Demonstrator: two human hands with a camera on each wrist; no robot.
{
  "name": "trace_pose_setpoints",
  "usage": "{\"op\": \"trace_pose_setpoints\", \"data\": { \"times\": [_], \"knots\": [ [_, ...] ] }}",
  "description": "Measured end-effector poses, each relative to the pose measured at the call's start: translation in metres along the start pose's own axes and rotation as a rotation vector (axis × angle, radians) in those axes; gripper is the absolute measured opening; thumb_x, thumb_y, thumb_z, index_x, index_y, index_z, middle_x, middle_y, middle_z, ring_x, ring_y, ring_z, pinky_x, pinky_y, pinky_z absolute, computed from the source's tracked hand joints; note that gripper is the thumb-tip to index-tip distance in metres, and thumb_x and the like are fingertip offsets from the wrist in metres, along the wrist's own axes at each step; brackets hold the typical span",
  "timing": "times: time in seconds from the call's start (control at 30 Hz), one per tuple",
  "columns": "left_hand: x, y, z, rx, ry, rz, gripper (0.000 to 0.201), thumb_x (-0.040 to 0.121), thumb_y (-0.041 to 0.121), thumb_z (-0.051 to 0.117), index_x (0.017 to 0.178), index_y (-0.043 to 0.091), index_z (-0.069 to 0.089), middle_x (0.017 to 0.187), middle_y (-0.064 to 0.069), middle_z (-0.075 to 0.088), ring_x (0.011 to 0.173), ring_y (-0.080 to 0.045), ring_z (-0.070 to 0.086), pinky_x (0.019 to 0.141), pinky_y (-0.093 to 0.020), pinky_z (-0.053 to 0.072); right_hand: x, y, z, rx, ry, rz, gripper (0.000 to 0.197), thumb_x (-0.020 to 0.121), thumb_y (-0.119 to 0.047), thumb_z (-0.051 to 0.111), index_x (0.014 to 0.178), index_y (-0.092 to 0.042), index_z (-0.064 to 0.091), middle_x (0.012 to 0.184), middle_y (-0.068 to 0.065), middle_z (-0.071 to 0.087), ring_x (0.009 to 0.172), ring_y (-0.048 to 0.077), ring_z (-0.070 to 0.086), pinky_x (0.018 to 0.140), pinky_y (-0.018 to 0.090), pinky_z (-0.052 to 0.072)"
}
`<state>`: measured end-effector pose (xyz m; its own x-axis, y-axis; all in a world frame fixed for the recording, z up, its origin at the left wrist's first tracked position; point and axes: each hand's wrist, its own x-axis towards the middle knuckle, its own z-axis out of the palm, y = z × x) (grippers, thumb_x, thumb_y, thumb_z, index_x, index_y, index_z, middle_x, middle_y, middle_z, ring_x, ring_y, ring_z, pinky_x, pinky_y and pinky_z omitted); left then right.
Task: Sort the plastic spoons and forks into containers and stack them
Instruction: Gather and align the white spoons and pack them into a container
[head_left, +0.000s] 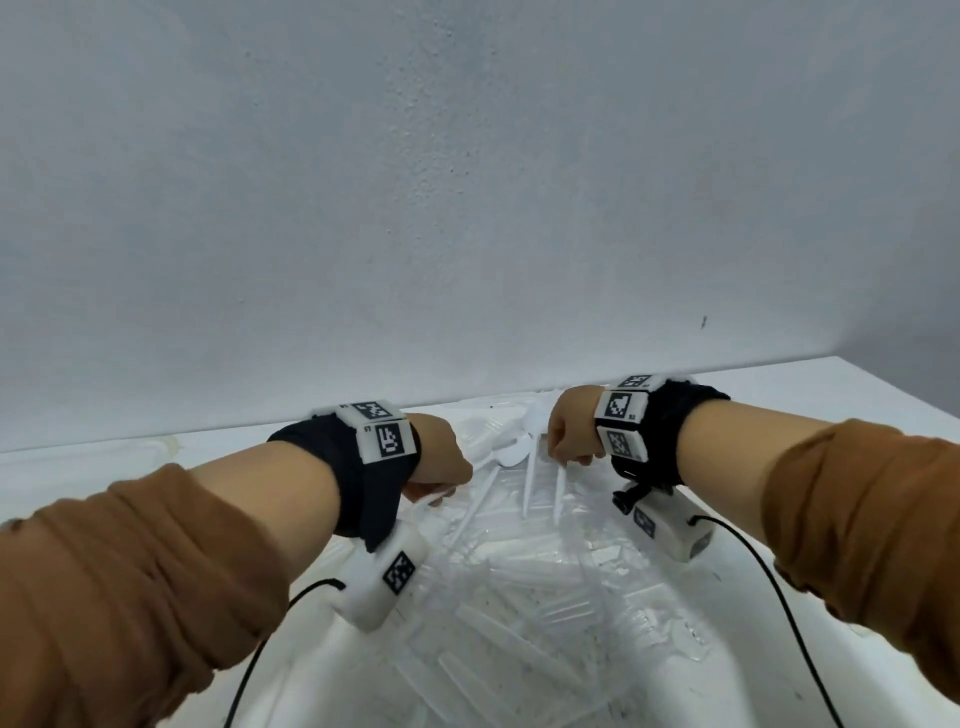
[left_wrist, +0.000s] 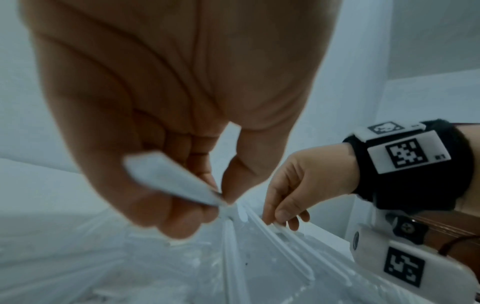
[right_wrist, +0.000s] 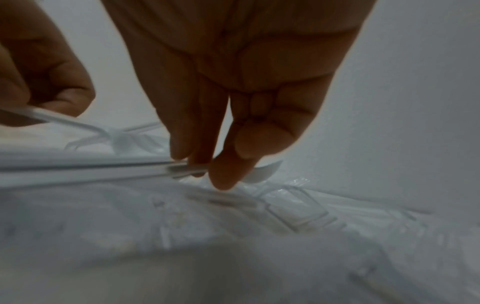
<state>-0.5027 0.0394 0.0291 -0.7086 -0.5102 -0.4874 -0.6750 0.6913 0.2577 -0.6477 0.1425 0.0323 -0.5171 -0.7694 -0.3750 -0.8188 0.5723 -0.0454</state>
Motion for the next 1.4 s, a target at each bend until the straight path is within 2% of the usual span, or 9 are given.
{"op": "trace_pose_setpoints", "data": {
  "times": [0.1, 0.2, 0.37, 0.5, 0.67, 0.87, 1.17, 1.27, 1.4],
  "knots": [
    [-0.008, -0.002, 0.001, -0.077, -0.004, -0.053, 0.028, 0.096, 0.017, 0.039, 0.072, 0.01, 0.05, 0.061, -0.002, 0.055, 0.041, -0.009, 0.05, 0.044, -0.015, 0.044, -0.003, 0.01, -0.003, 0.117, 0.009, 0.003, 0.022, 0.086, -0.023, 0.061, 0.092, -0.005, 0.073, 0.058, -0.004, 0.06, 0.05, 0.007, 0.052, 0.06, 0.018, 0.048],
    [-0.015, 0.0, 0.003, -0.1, 0.005, -0.123, 0.032, 0.096, 0.018, 0.037, 0.066, 0.009, 0.043, 0.058, -0.003, 0.045, 0.044, -0.013, 0.04, 0.042, -0.017, 0.035, -0.007, 0.02, -0.007, 0.176, 0.022, 0.002, 0.025, 0.083, -0.026, 0.065, 0.091, -0.004, 0.073, 0.061, -0.003, 0.062, 0.058, 0.013, 0.055, 0.076, 0.029, 0.053],
    [-0.028, 0.017, 0.004, -0.019, 0.051, -0.185, 0.035, 0.099, 0.018, 0.034, 0.064, 0.015, 0.035, 0.049, 0.005, 0.042, 0.038, -0.007, 0.035, 0.029, -0.01, 0.023, -0.014, 0.037, -0.014, 0.273, 0.048, 0.002, 0.009, 0.083, -0.014, 0.061, 0.083, -0.006, 0.065, 0.072, 0.007, 0.063, 0.066, 0.021, 0.058, 0.078, 0.034, 0.054],
    [-0.035, 0.031, 0.005, 0.184, 0.145, -0.219, 0.043, 0.098, 0.038, 0.033, 0.066, 0.011, 0.042, 0.06, -0.002, 0.043, 0.046, -0.014, 0.038, 0.044, -0.02, 0.03, -0.015, 0.051, -0.015, 0.438, 0.132, -0.01, 0.012, 0.09, -0.006, 0.05, 0.097, -0.016, 0.051, 0.069, 0.006, 0.062, 0.042, 0.011, 0.06, 0.054, 0.026, 0.054],
    [-0.03, 0.037, 0.009, 0.145, 0.177, -0.205, 0.037, 0.093, 0.044, 0.045, 0.094, 0.008, 0.053, 0.093, -0.008, 0.061, 0.066, -0.017, 0.054, 0.057, -0.021, 0.037, -0.012, 0.05, -0.023, 0.322, 0.216, -0.043, 0.052, 0.092, -0.009, 0.039, 0.141, -0.019, 0.03, 0.093, 0.01, 0.055, 0.059, 0.018, 0.045, 0.055, 0.026, 0.038],
    [-0.016, 0.039, 0.019, 0.031, 0.237, -0.263, 0.038, 0.084, 0.037, 0.065, 0.071, 0.018, 0.035, 0.082, -0.001, 0.059, 0.055, -0.011, 0.049, 0.047, -0.02, 0.036, -0.006, 0.03, -0.024, 0.125, 0.137, -0.158, 0.036, 0.084, -0.031, 0.056, 0.109, -0.006, 0.064, 0.068, 0.002, 0.051, 0.06, 0.019, 0.046, 0.059, 0.026, 0.037],
    [-0.01, 0.037, 0.029, -0.112, 0.238, -0.295, 0.038, 0.08, 0.028, 0.072, 0.071, 0.02, 0.035, 0.075, 0.004, 0.06, 0.058, -0.01, 0.056, 0.053, -0.019, 0.044, 0.017, 0.009, -0.013, 0.126, -0.099, -0.239, 0.023, 0.089, -0.021, 0.057, 0.109, -0.016, 0.068, 0.066, -0.006, 0.058, 0.052, 0.01, 0.046, 0.053, 0.02, 0.04],
    [-0.009, 0.038, 0.034, -0.078, 0.238, -0.301, 0.028, 0.078, 0.024, 0.071, 0.09, 0.016, 0.046, 0.102, -0.005, 0.069, 0.077, -0.018, 0.064, 0.075, -0.027, 0.052, 0.019, 0.01, -0.008, 0.122, -0.087, -0.241, 0.022, 0.087, -0.021, 0.058, 0.102, -0.011, 0.071, 0.066, -0.007, 0.062, 0.05, 0.01, 0.047, 0.052, 0.02, 0.041],
    [-0.011, 0.034, 0.032, -0.137, 0.251, -0.308, 0.049, 0.077, 0.02, 0.07, 0.118, 0.009, 0.046, 0.113, -0.008, 0.066, 0.094, -0.021, 0.067, 0.088, -0.03, 0.053, 0.019, 0.016, -0.007, 0.113, -0.033, -0.243, 0.018, 0.08, -0.022, 0.063, 0.086, -0.009, 0.075, 0.08, 0.002, 0.07, 0.054, 0.014, 0.046, 0.058, 0.024, 0.041]
  ]
}}
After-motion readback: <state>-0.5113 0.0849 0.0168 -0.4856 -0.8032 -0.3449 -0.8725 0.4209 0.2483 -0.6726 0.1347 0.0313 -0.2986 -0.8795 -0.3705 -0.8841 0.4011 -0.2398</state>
